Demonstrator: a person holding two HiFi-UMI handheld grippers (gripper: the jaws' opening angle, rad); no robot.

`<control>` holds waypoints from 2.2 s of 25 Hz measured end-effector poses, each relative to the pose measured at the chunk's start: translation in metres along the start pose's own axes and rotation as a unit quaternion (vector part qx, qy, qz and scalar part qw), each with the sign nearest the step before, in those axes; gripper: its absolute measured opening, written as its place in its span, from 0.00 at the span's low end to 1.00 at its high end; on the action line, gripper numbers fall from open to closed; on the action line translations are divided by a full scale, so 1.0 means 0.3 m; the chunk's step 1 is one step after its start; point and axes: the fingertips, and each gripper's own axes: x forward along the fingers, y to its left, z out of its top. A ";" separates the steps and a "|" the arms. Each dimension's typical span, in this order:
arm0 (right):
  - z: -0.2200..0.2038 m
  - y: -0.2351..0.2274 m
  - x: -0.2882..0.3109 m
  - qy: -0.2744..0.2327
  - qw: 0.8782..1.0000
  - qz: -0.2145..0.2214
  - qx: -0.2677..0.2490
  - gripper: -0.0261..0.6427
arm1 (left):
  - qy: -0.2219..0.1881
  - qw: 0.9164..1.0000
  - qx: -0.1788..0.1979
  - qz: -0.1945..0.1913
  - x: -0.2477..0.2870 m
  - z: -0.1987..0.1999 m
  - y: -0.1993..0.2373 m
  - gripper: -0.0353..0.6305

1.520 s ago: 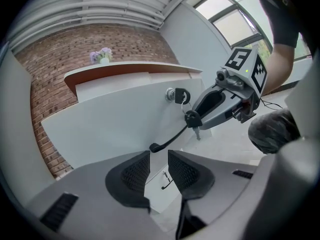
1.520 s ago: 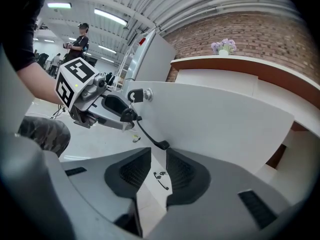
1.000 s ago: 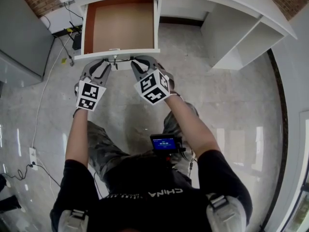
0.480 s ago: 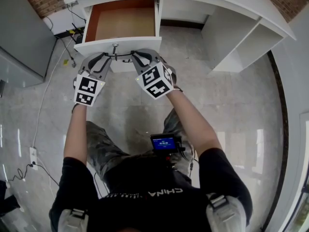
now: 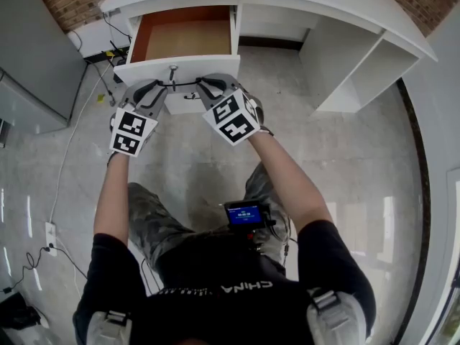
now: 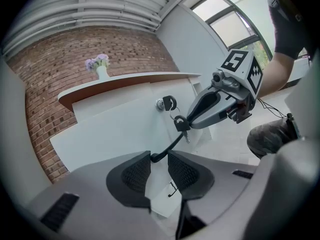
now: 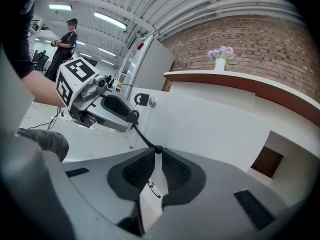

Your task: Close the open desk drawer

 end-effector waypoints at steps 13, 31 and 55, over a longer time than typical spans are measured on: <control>0.042 -0.038 0.004 -0.013 1.000 0.004 0.015 0.11 | -0.008 1.000 0.001 0.004 0.011 0.042 0.036 0.22; 0.061 -0.120 0.031 0.002 1.000 0.000 -0.006 0.11 | -0.004 1.000 0.005 0.002 0.063 0.088 0.073 0.22; 0.058 -0.294 0.228 0.035 0.996 -0.009 -0.077 0.11 | 0.013 0.999 0.041 0.005 0.278 0.072 0.239 0.21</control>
